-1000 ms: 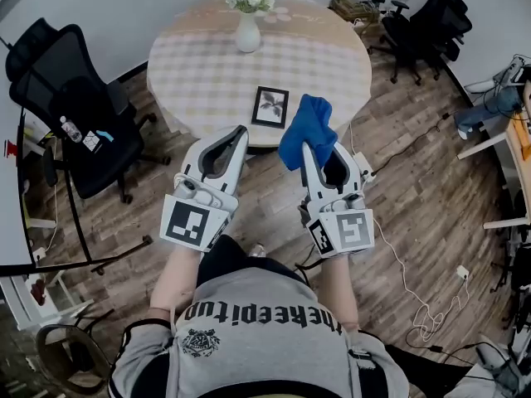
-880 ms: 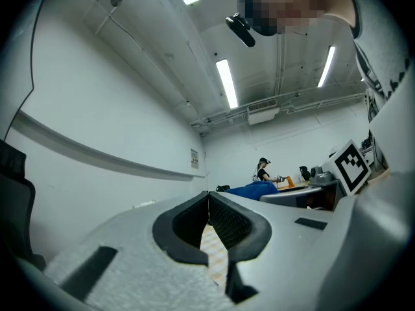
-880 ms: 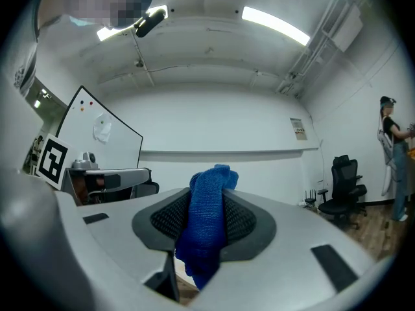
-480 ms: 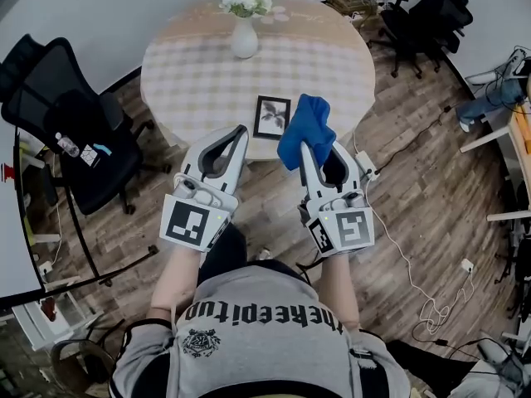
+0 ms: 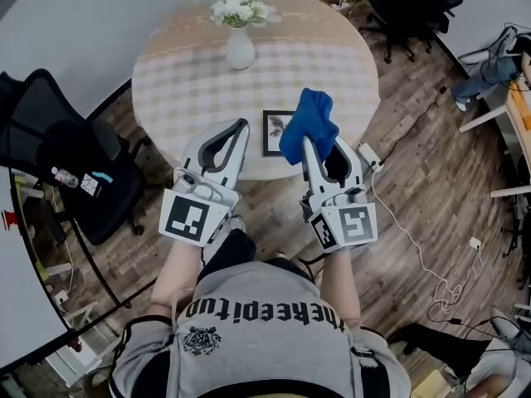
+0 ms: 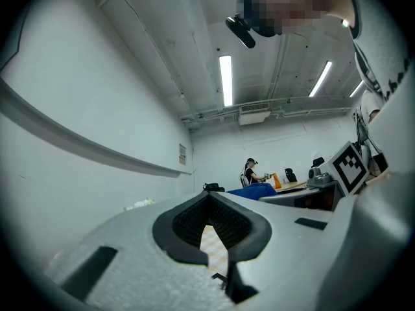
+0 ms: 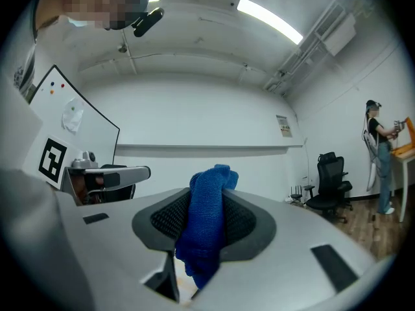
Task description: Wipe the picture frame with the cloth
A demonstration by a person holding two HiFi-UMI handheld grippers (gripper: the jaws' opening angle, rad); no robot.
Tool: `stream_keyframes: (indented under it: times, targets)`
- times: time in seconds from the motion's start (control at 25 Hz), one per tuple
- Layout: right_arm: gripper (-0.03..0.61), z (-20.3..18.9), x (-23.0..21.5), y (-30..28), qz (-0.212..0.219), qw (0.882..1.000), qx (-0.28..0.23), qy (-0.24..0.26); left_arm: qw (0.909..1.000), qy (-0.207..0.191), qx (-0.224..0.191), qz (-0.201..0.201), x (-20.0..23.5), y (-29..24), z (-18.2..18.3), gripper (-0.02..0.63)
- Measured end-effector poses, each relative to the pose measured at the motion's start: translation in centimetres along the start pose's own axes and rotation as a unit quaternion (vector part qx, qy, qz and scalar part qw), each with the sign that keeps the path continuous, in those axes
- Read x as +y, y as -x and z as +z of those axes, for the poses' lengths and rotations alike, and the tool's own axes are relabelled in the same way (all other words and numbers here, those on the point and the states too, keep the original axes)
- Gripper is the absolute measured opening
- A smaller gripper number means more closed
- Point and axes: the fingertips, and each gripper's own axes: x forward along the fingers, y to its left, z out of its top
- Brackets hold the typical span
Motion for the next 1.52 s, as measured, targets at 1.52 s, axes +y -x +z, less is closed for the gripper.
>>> stream_keyframes:
  times: [1.52]
  targets:
    - [0.132, -14.4, -3.7, -9.8, -0.071, 0.981, 0.169, -0.061, 0.9908, 0.083, 0.074, -0.078, 7.6, -7.4, -10.1, 0.017]
